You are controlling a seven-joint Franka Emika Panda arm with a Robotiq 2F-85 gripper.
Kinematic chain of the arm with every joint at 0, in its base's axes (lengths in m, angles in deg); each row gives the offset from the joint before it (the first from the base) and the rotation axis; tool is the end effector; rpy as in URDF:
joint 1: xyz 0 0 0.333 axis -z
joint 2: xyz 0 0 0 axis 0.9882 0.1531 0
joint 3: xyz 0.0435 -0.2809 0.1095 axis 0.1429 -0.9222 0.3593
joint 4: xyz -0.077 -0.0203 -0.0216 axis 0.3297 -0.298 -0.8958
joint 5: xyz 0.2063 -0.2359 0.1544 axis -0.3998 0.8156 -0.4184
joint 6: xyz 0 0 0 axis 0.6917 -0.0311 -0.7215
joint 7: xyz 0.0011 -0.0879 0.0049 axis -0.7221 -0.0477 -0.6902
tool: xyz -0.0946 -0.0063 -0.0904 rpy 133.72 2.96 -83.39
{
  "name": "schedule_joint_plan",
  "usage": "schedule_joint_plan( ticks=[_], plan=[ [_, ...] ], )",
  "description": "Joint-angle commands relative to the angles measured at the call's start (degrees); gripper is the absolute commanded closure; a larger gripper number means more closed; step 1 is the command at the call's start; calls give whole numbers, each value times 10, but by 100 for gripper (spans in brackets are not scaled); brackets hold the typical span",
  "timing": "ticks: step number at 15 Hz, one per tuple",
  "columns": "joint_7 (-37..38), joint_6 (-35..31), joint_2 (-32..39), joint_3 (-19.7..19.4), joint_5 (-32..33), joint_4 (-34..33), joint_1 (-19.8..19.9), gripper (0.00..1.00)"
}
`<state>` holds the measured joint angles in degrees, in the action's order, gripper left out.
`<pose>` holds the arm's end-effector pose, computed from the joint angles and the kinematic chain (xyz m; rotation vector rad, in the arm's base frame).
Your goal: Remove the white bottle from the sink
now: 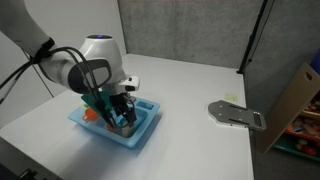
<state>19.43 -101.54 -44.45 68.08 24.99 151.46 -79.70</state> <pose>0.4796 -0.0650 0.1556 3.0697 -0.5501 -0.0118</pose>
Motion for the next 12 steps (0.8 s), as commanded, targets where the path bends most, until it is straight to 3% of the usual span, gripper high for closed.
schedule_joint_plan(
  ticks=[1, 9, 12],
  plan=[
    [-22, -15, 14, 11, -8, -9, 9, 0],
    [-18, -19, 42, 13, -9, -27, 10, 0],
    [-16, -16, 51, 12, -10, -37, 11, 32]
  ],
)
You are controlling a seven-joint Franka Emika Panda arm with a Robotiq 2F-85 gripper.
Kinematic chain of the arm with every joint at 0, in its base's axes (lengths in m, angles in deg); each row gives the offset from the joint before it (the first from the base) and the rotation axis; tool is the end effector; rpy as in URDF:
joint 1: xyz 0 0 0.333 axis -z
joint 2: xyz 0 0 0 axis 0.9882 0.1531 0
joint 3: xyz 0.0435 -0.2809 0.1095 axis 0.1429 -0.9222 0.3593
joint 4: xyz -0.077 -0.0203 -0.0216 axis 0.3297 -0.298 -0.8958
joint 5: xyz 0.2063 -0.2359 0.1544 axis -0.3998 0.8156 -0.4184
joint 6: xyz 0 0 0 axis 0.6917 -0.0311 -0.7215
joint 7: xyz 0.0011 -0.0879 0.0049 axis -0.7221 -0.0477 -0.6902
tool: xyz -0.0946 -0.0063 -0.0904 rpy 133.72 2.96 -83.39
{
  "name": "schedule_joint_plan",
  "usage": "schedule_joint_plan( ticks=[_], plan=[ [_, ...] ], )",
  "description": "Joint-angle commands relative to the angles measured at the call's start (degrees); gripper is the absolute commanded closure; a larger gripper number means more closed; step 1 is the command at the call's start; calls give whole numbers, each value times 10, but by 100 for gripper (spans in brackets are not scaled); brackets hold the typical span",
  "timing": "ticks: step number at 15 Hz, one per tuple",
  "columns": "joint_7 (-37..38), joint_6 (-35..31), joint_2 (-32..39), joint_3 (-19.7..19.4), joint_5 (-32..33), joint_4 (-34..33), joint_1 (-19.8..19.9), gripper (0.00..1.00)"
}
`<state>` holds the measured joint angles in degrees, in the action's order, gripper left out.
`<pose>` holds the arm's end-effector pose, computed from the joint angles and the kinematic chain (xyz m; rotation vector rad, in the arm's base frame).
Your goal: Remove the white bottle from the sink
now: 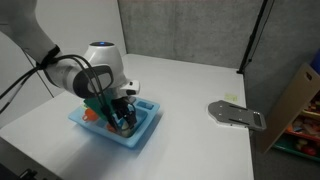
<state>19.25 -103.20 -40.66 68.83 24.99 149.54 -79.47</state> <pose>0.4856 -0.0615 0.1351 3.0719 -0.5300 -0.0178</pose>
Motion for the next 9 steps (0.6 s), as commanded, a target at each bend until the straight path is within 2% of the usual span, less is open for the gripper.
schedule_joint_plan(
  ticks=[1, 7, 8, 9],
  plan=[
    [-14, 1, 16, 4, -10, -20, 9, 42],
    [-14, 5, 14, 4, -12, -23, 11, 90],
    [-17, 6, 11, 6, -13, -21, 14, 94],
    [-18, 7, 9, 6, -14, -19, 16, 92]
  ],
)
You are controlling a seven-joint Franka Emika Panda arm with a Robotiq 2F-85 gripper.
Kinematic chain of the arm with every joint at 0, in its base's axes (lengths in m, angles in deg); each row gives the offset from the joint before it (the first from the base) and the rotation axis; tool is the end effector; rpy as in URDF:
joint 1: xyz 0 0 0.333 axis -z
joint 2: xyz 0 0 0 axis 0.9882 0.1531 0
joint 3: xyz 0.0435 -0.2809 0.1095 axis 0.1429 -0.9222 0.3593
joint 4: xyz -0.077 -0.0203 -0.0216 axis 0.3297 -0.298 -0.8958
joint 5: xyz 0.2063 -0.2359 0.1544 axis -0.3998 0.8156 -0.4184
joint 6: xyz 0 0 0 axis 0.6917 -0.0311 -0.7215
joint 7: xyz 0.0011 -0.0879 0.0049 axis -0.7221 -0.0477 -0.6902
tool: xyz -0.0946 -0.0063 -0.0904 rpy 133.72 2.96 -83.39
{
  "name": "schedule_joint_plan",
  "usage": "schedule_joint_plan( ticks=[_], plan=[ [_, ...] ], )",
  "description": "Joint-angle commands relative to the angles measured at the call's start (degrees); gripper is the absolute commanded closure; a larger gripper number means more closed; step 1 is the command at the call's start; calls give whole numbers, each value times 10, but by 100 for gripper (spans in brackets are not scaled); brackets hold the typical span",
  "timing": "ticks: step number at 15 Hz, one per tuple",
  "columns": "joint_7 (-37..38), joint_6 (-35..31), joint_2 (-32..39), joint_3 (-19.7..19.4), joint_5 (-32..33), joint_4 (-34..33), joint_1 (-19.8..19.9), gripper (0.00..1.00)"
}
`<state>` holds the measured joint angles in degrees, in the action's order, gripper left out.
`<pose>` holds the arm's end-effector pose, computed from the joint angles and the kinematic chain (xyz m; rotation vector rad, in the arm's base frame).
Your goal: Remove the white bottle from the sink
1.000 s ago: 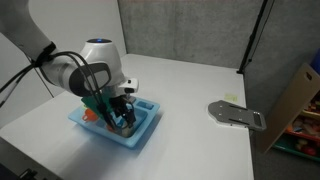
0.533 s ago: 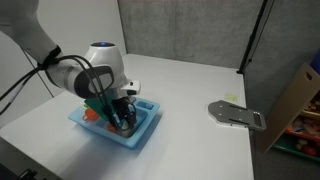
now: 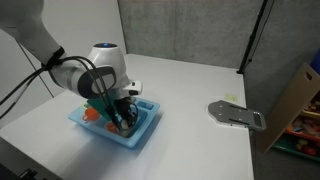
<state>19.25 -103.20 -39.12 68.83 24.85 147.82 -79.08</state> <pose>0.4926 -0.0658 0.1302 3.0688 -0.5420 -0.0127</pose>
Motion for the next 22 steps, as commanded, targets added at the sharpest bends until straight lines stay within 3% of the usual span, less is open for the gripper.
schedule_joint_plan(
  ticks=[1, 12, 22],
  plan=[
    [-19, 9, -9, 7, -14, 0, 15, 91],
    [-53, 49, -82, 32, -57, 21, 48, 91],
    [-36, 112, -139, 8, -81, 8, 50, 91]
  ],
)
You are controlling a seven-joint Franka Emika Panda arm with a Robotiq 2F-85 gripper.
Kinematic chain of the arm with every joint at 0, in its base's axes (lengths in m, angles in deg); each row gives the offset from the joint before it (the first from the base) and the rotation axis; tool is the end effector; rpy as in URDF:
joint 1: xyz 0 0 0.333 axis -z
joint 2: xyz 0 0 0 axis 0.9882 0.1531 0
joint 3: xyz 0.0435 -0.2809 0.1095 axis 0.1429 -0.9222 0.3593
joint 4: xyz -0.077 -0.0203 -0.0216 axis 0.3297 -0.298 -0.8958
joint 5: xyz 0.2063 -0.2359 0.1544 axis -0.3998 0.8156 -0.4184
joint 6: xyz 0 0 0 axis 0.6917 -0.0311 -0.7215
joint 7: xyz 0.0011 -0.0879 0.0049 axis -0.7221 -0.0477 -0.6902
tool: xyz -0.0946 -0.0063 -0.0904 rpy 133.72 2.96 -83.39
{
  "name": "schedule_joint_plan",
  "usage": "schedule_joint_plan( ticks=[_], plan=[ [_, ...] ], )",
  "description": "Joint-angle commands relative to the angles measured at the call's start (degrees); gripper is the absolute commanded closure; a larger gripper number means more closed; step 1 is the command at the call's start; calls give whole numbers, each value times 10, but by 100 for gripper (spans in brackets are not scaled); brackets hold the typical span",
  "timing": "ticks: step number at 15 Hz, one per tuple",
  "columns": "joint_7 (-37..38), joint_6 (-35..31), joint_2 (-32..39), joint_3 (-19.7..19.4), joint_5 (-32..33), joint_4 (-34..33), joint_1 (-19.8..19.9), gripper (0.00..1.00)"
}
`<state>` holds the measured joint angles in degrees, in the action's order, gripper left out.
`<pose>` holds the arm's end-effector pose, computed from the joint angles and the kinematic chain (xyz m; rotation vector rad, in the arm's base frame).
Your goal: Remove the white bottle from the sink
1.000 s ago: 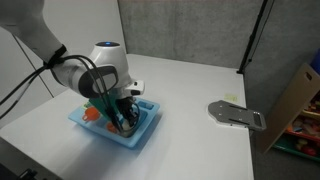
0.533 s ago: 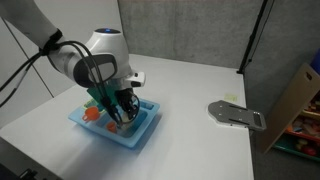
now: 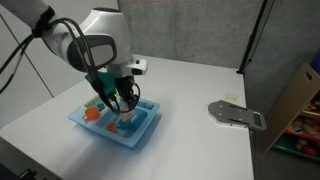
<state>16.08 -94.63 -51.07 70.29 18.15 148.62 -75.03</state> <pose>0.4971 -0.0877 0.2164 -3.0014 0.6807 -0.0555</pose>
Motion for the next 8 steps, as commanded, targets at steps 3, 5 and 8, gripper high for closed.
schedule_joint_plan(
  ticks=[3, 5, 8],
  plan=[
    [1, 42, -16, -19, -18, -15, 18, 91],
    [6, 52, -9, -28, -21, -27, 25, 91],
    [20, 59, 3, -43, -23, -42, 32, 91]
  ],
)
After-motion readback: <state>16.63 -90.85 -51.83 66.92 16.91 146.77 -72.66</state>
